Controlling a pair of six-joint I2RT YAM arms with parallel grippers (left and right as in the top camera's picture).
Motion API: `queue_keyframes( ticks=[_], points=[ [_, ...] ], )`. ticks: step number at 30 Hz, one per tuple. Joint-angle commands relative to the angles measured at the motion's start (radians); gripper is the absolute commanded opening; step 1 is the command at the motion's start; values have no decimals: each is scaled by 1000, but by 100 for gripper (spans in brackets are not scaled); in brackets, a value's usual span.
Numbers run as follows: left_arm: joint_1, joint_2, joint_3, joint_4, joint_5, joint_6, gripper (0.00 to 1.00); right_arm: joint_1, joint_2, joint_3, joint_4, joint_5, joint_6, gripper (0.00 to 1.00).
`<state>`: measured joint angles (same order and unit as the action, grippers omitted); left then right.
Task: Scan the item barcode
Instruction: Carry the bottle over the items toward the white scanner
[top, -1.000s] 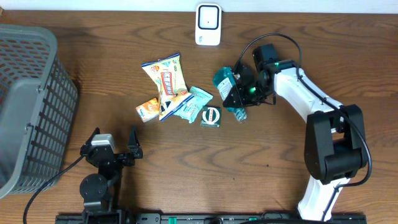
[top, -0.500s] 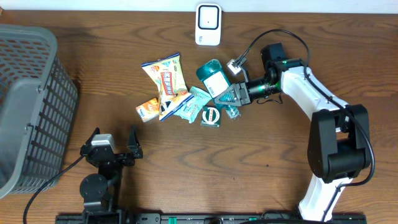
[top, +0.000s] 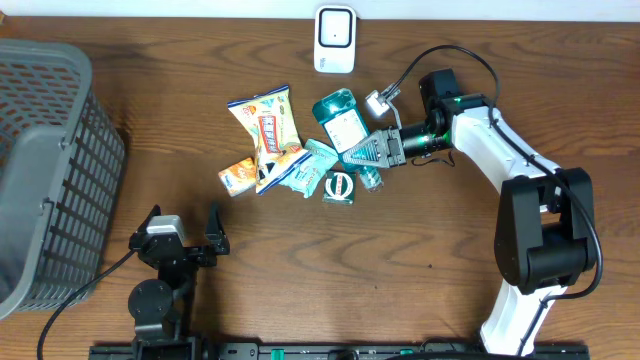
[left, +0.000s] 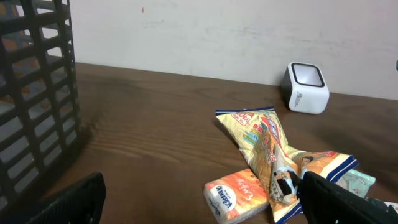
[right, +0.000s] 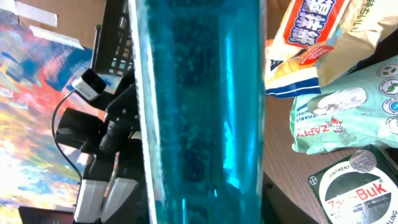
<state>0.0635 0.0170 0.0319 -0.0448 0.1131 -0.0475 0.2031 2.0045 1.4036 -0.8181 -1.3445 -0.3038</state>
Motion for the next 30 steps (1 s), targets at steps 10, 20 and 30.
queue_keyframes(
  ticks=[10,20,30],
  points=[
    [-2,-5,-27,-16,2,13,98,-13,-2,29,6,-98,-34,1],
    [-2,-5,-27,-16,2,13,98,-13,-21,31,18,-89,-31,1],
    [-2,-5,-27,-16,2,13,98,53,-120,91,109,454,-129,1]
  ],
)
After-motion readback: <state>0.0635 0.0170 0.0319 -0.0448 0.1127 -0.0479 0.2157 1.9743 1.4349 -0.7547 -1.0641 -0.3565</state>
